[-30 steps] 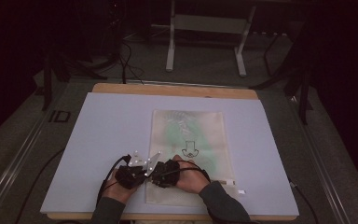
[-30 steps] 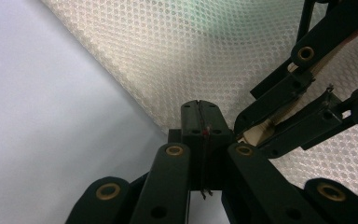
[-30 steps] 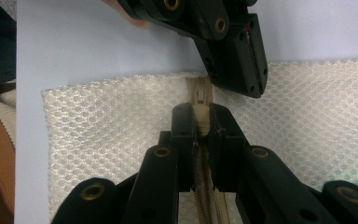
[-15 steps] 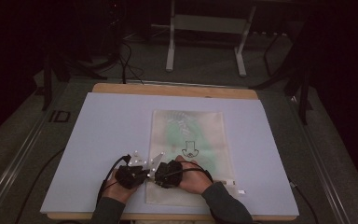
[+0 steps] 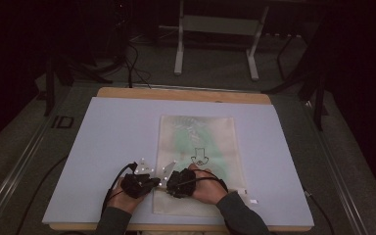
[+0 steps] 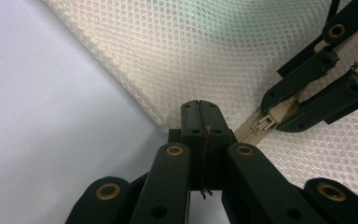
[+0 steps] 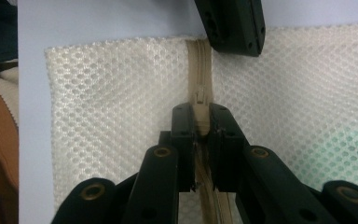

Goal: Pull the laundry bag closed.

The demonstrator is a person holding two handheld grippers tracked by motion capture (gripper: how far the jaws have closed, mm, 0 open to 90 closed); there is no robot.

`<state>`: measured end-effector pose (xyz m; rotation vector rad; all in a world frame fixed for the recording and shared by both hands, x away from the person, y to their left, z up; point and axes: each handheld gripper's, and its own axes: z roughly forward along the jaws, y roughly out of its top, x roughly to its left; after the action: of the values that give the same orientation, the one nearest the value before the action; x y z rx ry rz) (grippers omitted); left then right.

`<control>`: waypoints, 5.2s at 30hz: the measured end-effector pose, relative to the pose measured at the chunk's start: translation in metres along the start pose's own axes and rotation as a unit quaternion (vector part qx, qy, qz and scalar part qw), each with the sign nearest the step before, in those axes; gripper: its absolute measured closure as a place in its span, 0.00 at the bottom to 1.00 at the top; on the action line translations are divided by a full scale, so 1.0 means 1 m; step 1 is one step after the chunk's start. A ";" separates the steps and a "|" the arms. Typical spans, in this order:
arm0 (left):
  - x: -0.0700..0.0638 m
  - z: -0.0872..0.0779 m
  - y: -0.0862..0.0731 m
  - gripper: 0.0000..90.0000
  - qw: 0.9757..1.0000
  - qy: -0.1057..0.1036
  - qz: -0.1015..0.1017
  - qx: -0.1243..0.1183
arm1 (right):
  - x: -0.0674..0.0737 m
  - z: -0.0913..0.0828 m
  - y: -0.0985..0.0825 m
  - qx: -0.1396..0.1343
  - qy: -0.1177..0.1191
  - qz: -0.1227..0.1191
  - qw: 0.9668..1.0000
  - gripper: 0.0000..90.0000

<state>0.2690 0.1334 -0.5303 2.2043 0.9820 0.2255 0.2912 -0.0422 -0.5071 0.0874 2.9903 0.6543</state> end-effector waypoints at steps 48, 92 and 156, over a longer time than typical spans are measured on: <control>0.001 0.000 0.000 1.00 1.000 -0.002 -0.006 0.000 | -0.003 -0.011 -0.023 0.001 0.004 0.007 1.000 0.91; 0.001 0.000 0.000 1.00 1.000 -0.003 -0.012 0.001 | 0.000 -0.018 -0.034 0.007 -0.003 0.006 1.000 0.91; 0.001 0.000 0.000 1.00 1.000 -0.003 -0.012 0.001 | 0.003 -0.029 -0.047 0.018 -0.005 0.003 1.000 0.91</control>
<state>0.2697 0.1342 -0.5302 2.1930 1.0069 0.2067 0.2835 -0.0969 -0.5005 0.1004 2.9931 0.6002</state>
